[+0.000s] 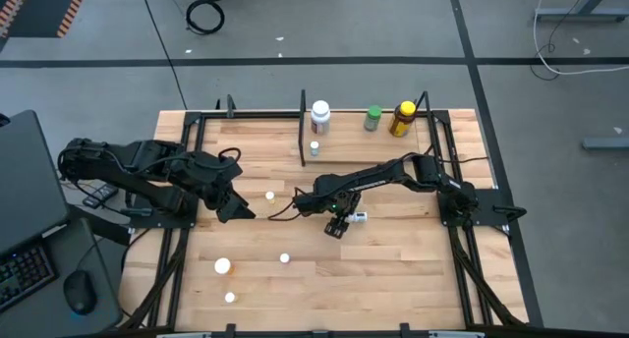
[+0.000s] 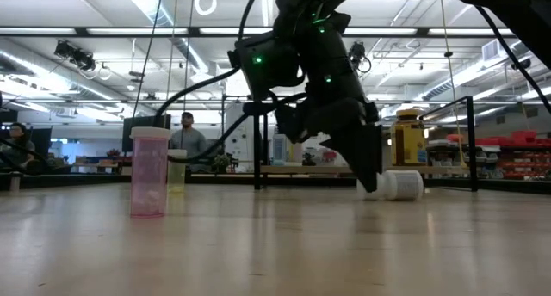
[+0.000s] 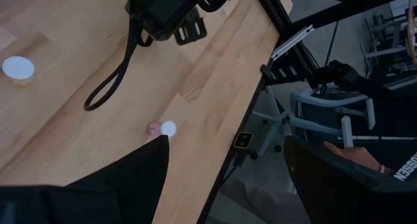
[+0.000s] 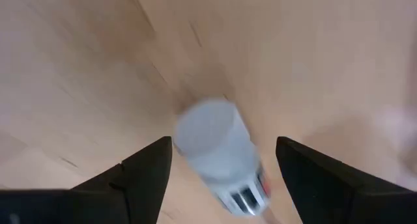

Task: Pick and place medicine bottles onto shelf by color
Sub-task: Put the small white bottle pill bottle on the shelf

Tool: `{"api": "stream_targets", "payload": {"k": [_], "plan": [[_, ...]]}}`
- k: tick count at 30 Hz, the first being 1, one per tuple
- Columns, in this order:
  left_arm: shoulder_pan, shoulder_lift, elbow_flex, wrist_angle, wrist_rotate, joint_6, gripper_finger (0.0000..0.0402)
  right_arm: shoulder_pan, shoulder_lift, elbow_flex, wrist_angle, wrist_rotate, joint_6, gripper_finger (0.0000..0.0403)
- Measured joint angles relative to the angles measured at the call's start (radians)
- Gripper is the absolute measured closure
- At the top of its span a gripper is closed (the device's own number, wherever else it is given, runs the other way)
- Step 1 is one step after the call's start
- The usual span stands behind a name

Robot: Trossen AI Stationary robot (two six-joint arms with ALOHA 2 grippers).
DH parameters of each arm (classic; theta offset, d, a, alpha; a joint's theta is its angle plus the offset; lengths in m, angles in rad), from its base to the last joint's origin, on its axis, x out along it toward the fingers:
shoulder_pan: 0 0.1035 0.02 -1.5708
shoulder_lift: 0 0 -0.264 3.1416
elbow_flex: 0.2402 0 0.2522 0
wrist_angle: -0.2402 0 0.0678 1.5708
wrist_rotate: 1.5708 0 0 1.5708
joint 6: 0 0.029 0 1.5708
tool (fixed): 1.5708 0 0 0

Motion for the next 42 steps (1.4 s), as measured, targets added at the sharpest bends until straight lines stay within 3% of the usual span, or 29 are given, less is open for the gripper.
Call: {"api": "stream_targets", "payload": {"k": [19,27,33,42], "plan": [[0.000,0.000,0.000,0.000,-0.029,-0.026,0.0095,-0.001,-0.011,0.000,0.032,0.008,-0.177,0.0139],[0.000,0.000,0.000,-0.001,-0.052,-0.048,0.0095,-0.013,-0.010,0.000,0.027,0.008,-0.249,0.0194],[0.000,0.000,0.000,-0.001,-0.066,-0.060,0.0095,-0.032,-0.010,0.000,-0.033,0.005,-0.306,0.0258],[0.000,0.000,0.000,-0.003,-0.080,-0.074,0.0095,-0.072,-0.021,0.089,-0.039,-0.087,-0.302,0.0330]]}}
